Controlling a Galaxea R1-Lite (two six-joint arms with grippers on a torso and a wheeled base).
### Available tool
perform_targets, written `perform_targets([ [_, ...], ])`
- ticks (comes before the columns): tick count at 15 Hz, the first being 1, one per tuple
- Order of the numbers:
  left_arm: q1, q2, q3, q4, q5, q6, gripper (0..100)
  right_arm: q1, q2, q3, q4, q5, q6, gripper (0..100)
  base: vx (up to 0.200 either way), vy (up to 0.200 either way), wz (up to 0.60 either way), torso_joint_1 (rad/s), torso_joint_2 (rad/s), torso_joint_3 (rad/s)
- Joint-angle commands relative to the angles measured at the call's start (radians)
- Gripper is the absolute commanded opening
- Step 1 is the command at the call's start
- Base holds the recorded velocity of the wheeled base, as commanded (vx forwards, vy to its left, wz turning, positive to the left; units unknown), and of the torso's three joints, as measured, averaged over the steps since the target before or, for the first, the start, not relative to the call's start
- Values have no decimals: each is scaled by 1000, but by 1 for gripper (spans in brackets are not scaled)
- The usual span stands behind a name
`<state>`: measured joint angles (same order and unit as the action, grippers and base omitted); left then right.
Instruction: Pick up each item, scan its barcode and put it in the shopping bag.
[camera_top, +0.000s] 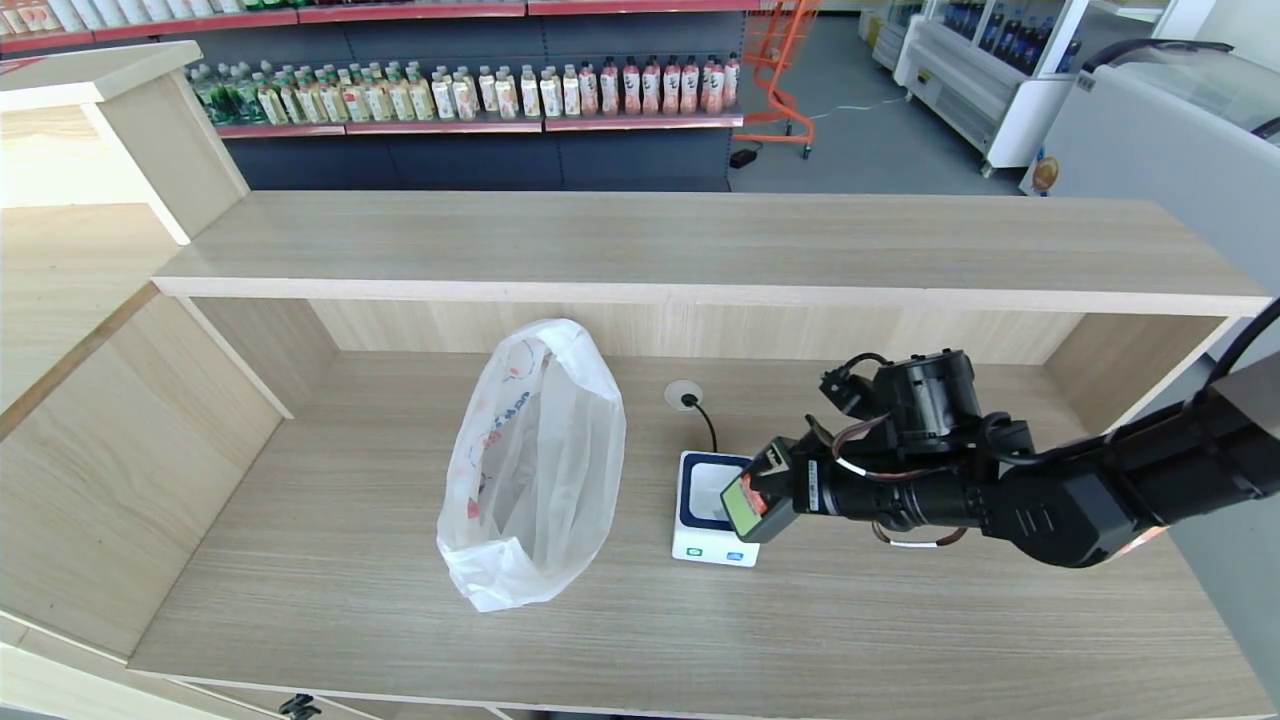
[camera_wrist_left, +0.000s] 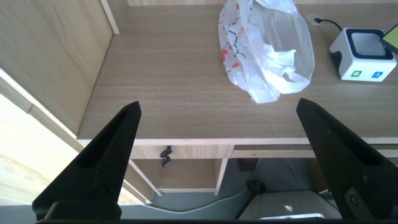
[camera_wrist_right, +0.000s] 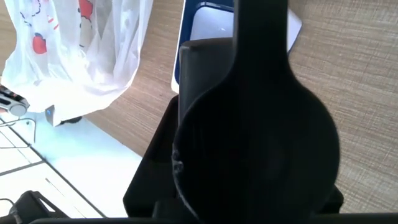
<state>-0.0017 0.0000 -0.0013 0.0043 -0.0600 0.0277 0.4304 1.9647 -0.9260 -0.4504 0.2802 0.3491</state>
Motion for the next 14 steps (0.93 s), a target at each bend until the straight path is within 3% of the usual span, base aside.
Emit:
perform_targets([
  [1, 0, 2, 0, 0, 0, 0, 100, 1, 8, 1, -2, 1, 1, 0, 0, 0, 0, 0, 0, 0],
  [14, 0, 2, 0, 0, 0, 0, 100, 48, 114, -24, -166, -1, -24, 0, 0, 0, 0, 0, 0, 0],
])
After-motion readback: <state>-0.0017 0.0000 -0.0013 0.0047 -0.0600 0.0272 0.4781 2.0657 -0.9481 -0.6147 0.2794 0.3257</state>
